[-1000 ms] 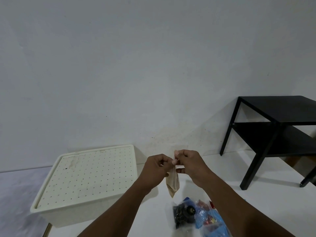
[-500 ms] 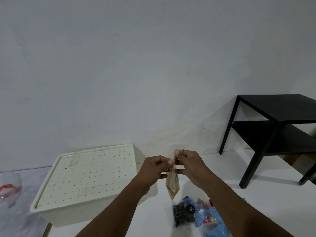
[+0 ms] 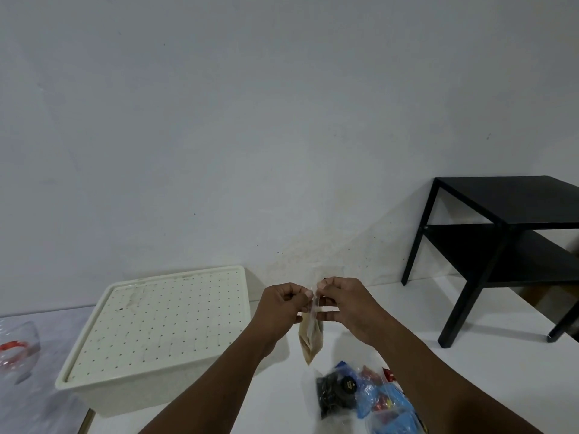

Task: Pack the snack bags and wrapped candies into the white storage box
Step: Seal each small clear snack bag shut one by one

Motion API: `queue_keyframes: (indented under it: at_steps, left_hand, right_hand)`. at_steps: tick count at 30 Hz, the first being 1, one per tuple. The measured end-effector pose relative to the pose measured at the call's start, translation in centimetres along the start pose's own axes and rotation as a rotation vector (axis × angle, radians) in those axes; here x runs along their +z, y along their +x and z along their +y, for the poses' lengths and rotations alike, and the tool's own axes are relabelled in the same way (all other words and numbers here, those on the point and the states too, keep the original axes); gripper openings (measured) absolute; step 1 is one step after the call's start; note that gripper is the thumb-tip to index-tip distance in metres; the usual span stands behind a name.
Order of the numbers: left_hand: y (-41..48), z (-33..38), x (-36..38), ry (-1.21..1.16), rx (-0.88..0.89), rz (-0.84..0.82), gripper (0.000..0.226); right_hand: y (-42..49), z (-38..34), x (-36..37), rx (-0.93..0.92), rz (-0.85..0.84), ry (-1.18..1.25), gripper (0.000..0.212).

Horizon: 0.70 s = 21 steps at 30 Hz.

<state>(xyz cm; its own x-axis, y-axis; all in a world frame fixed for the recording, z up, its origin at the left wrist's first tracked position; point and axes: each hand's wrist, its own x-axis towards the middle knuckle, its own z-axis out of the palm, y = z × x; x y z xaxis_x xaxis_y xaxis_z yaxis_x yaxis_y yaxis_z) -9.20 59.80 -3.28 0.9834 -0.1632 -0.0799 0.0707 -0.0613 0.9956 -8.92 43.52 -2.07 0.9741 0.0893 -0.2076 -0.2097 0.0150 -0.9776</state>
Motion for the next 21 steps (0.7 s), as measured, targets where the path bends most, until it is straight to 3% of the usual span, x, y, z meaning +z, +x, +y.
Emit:
queue_keyframes:
  at_steps: [5, 8, 11, 16, 21]
  left_hand:
    - [0.0, 0.1, 0.0, 0.070, 0.058, 0.015, 0.018]
    - [-0.3, -0.3, 0.0, 0.231, 0.213, 0.035, 0.010]
    - [-1.3, -1.2, -0.1, 0.463, 0.389, -0.069, 0.020]
    - [-1.4, -3.8, -0.1, 0.919, 0.617, -0.062, 0.030]
    - [-0.7, -5.3, 0.3, 1.055, 0.754, -0.083, 0.028]
  right_hand:
    - [0.0, 0.1, 0.1, 0.027, 0.076, 0.126, 0.017]
    - [0.1, -0.1, -0.3, 0.068, 0.148, 0.263, 0.016]
    - [0.4, -0.4, -0.7, 0.116, 0.213, 0.409, 0.015]
    - [1.7, 0.1, -0.7, 0.162, 0.287, 0.376, 0.019]
    - [2.7, 0.9, -1.2, 0.201, 0.374, 0.294, 0.010]
